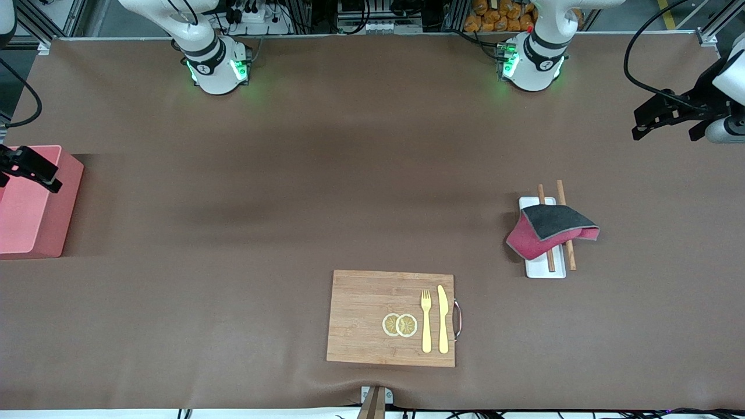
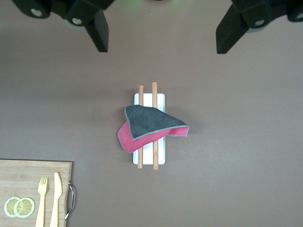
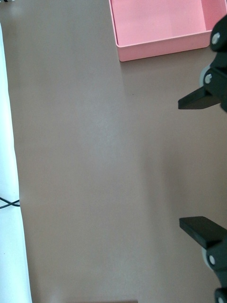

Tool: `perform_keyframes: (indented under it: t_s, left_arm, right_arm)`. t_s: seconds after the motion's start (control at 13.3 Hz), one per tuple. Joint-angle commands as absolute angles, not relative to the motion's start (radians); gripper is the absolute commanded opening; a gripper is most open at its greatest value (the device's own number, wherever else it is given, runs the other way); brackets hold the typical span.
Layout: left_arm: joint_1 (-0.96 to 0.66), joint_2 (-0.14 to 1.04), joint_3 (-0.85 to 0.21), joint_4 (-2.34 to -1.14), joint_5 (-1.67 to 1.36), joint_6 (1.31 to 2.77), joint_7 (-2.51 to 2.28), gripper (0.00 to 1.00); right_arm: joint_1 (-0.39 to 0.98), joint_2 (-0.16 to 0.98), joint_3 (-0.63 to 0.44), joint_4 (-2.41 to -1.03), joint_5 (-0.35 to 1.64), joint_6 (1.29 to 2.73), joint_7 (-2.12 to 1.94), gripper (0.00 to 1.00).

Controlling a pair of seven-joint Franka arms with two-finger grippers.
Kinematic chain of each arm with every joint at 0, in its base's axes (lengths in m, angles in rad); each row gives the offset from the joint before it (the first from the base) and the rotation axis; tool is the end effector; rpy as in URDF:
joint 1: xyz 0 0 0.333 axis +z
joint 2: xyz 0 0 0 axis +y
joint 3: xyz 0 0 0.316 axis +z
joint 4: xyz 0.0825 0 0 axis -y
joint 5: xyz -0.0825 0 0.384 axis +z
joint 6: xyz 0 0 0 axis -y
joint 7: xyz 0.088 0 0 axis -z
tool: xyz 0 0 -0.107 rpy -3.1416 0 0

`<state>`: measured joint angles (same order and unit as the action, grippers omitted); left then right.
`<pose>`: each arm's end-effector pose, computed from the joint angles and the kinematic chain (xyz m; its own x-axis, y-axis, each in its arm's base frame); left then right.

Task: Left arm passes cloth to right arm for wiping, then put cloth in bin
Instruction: 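Reach the left gripper down to the pink-grey cloth on the tray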

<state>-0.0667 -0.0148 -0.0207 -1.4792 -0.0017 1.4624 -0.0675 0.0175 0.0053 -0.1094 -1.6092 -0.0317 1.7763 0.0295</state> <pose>0.5366 -0.0473 0.6658 0.9998 -0.0201 -0.0021 -0.0201 -0.9998 0.0013 0.5728 -0.0554 0.6228 0.9803 -0.1134 0.1619 -0.1193 -0.9925 0.0275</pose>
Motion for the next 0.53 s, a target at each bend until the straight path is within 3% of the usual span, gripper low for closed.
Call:
perform_keyframes:
  t_s: [0.0,0.45]
  left_arm:
    - [-0.078,-0.023,-0.023,-1.482,0.015,1.437,-0.040,1.00]
    - [-0.104,0.066,-0.026,-1.466,-0.007,1.445,-0.028,1.00]
  right_arm:
    - [0.012,0.018,-0.110,-1.588,-0.018,1.759,0.034,1.00]
    - [0.012,0.021,-0.112,-1.586,-0.018,1.758,0.034,1.00]
